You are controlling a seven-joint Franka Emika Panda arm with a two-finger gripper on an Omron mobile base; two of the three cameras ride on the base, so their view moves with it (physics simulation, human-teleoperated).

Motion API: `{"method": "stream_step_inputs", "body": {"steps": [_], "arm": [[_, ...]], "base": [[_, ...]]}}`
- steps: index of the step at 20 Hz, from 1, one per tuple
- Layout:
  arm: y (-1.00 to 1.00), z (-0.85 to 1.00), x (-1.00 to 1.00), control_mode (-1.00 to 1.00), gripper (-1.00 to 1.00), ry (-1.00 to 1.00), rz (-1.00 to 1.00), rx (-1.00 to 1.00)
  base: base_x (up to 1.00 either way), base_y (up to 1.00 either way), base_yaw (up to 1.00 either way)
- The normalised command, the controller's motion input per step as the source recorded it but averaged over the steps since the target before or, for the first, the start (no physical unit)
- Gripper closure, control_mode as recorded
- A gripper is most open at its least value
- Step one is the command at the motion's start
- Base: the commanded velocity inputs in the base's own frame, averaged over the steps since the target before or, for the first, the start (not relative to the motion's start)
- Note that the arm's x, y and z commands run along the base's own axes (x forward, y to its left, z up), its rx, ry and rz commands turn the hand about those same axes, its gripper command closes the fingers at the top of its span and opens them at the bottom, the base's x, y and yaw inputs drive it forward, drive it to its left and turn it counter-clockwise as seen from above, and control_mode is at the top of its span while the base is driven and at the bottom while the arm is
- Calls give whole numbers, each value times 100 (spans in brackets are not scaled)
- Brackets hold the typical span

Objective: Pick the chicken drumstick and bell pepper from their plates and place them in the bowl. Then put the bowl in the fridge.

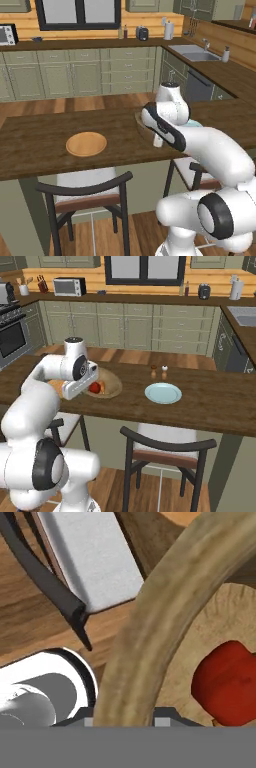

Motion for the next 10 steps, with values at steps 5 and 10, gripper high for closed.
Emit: {"method": "stream_step_inputs", "body": {"steps": [5,10], "arm": [[13,19,-100,-100,100,4,36,-29],[0,0,-100,-100,100,-11,25,-29]], "base": [[0,0,0],[0,0,0]]}}
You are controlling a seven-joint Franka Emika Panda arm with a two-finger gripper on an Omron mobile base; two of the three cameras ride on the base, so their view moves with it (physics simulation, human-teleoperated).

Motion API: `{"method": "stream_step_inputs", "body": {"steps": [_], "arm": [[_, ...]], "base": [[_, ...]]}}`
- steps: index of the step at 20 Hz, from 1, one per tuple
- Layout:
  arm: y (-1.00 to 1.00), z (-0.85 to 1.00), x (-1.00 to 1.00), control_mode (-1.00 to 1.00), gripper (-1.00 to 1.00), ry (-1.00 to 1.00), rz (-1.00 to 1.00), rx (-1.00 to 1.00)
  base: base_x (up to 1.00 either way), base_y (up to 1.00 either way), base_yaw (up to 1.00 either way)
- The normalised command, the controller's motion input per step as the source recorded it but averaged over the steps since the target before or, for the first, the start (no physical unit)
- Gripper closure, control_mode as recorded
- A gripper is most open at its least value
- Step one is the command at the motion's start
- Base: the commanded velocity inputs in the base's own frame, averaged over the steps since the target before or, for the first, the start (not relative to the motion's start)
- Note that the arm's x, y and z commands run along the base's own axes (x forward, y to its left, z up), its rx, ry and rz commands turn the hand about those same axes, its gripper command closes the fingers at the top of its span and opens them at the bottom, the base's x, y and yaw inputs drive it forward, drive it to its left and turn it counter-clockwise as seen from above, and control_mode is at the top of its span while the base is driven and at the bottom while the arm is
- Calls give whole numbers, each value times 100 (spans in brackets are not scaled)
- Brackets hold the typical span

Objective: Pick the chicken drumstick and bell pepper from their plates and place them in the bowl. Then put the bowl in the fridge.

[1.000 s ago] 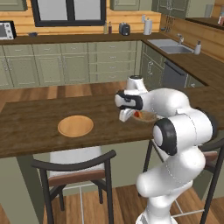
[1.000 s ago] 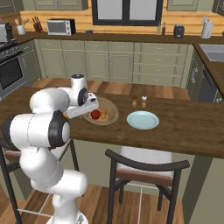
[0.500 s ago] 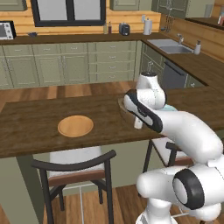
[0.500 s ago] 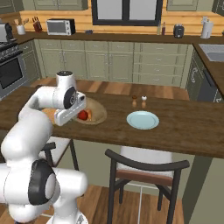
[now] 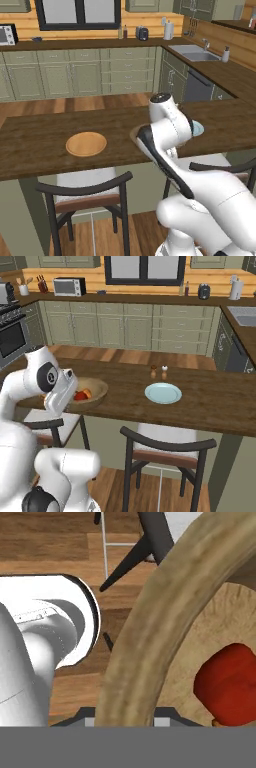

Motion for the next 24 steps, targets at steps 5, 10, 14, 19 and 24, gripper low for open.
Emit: {"method": "stream_step_inputs", "body": {"steps": [5,10,14,19,24], "arm": [[-16,1,-70,-100,100,-1,15,-2],[-9,3,-19,-100,100,0,12,0],[0,0,0,-100,100,0,0,0],[-4,0,-18,-100,100,0,0,0],[-12,0,-41,-100,100,0,0,0]], "base": [[0,0,0],[0,0,0],[0,0,0],[0,0,0],[0,0,0]]}}
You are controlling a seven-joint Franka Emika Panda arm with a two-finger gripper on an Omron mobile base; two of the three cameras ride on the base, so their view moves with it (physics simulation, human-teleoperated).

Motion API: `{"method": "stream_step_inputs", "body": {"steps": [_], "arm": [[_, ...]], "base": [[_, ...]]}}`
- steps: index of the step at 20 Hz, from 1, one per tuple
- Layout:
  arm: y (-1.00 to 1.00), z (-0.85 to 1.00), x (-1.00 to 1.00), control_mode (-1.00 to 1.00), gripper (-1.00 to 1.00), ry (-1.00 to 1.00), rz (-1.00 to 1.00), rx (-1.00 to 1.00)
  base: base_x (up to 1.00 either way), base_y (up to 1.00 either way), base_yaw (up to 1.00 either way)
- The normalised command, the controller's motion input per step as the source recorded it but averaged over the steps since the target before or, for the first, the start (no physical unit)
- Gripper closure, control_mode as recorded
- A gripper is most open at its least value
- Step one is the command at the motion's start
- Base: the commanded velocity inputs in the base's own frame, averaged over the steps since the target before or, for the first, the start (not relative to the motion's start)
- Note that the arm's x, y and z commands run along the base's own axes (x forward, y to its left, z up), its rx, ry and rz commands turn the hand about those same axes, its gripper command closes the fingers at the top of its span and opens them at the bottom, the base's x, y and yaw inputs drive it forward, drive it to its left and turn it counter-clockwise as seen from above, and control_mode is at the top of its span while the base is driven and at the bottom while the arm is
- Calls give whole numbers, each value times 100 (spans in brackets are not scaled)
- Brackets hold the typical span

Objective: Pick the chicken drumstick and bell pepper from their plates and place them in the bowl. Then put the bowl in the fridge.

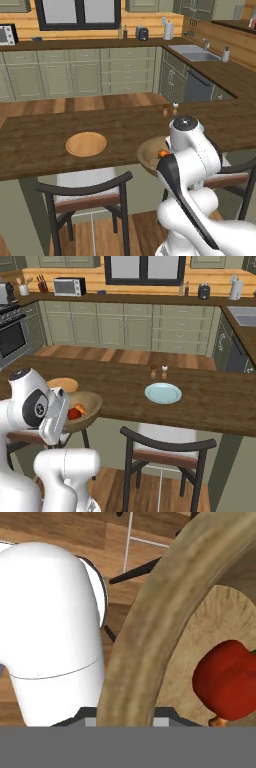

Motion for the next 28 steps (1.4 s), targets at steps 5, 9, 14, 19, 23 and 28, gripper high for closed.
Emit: {"method": "stream_step_inputs", "body": {"steps": [5,9,14,19,23,28], "arm": [[0,0,0,100,100,0,0,0],[0,0,0,100,100,0,0,0],[0,0,0,100,100,0,0,0],[0,0,0,100,100,0,0,0],[0,0,0,100,100,0,0,0],[0,0,0,100,100,0,0,0]], "base": [[-44,24,0],[-43,99,0],[-10,100,-1],[0,100,-4],[5,100,-5],[60,100,-16]]}}
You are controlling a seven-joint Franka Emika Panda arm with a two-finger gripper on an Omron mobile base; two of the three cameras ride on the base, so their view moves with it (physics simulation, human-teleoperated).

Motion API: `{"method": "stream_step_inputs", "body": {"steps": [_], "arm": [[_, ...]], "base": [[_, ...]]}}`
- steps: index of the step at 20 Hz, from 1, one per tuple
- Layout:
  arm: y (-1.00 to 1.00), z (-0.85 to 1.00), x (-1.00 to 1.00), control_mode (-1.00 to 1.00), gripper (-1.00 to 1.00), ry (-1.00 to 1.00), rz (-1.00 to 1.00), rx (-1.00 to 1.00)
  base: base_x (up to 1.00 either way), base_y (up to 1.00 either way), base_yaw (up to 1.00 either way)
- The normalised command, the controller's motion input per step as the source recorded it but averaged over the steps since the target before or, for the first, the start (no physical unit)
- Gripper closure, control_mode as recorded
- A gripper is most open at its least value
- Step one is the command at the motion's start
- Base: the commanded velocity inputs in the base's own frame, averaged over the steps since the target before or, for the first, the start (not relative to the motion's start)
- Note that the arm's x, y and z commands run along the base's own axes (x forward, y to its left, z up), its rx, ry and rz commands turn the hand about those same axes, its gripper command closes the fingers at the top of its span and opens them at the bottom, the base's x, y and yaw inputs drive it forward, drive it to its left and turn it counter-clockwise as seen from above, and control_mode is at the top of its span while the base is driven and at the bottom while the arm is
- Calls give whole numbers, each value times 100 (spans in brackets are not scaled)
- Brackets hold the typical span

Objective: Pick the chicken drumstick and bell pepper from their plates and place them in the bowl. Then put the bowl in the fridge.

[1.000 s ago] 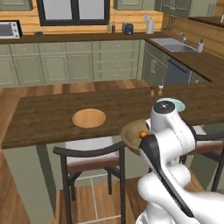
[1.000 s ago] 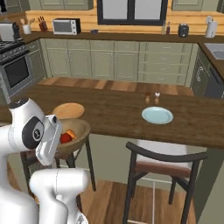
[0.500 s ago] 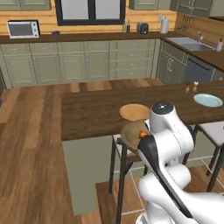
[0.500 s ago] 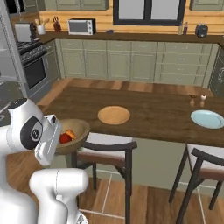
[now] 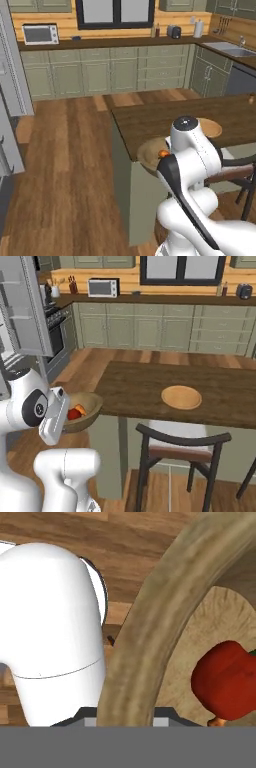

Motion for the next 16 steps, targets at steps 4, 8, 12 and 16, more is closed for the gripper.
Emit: {"method": "stream_step_inputs", "body": {"steps": [4,8,12,16], "arm": [[0,0,0,100,100,0,0,0],[0,0,0,100,100,0,0,0],[0,0,0,100,100,0,0,0],[0,0,0,100,100,0,0,0]], "base": [[69,100,-15],[10,100,-25],[7,100,-25],[67,27,-7]]}}
